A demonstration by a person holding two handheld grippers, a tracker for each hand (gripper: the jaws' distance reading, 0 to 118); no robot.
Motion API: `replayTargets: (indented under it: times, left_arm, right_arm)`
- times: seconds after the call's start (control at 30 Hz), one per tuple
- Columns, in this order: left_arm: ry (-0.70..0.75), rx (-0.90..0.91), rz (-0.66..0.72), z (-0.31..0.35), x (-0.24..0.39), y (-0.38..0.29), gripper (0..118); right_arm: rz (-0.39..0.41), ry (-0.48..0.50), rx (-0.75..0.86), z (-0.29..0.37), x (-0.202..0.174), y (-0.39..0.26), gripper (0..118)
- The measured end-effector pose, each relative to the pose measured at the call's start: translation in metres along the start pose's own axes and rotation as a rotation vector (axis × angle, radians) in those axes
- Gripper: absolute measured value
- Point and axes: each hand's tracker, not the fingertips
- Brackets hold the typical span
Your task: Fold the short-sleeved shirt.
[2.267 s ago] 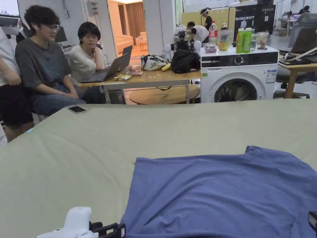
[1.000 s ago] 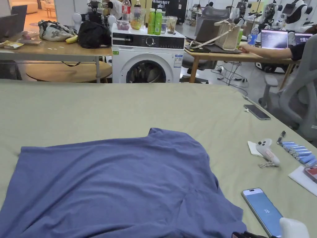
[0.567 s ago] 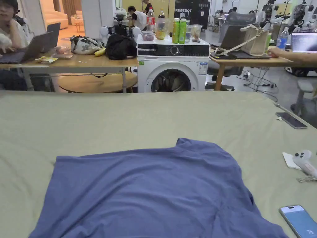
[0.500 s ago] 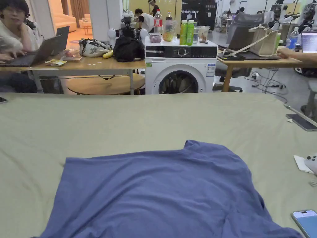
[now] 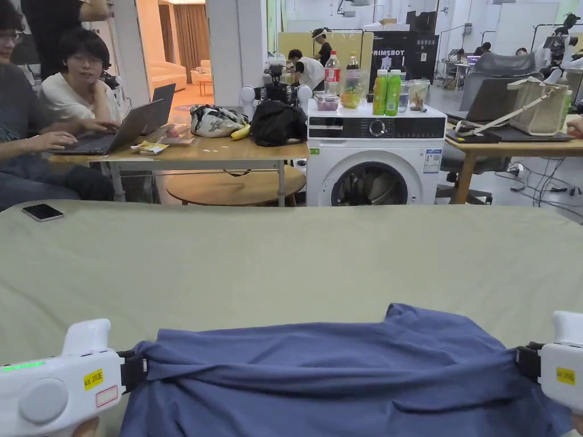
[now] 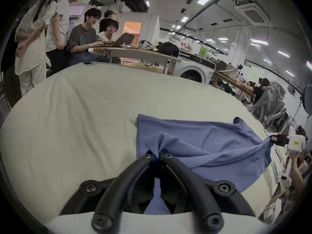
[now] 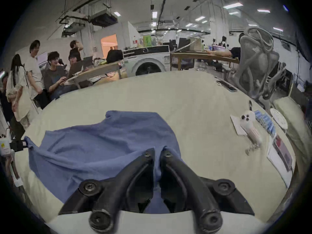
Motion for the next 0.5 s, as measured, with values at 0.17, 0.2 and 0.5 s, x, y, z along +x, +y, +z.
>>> replayTargets:
  times: [0.17,0.2,0.5]
  left_arm:
    - [0.034,-0.004,-0.039,-0.032,0.009,0.012,95]
    - [0.028,-0.013,-0.036,-0.037,0.008,0.013,95]
    - [-0.069,0.102,-0.098,0.006,0.048,0.009,94]
  right_arm:
    - [-0.002,-0.039,-0.019,-0.031,-0.004,0.003,77]
    - [0.002,-0.045,-0.018,-0.035,-0.002,0.001,77]
    - [-0.017,0.062,0.092,0.014,-0.023,-0.015,77]
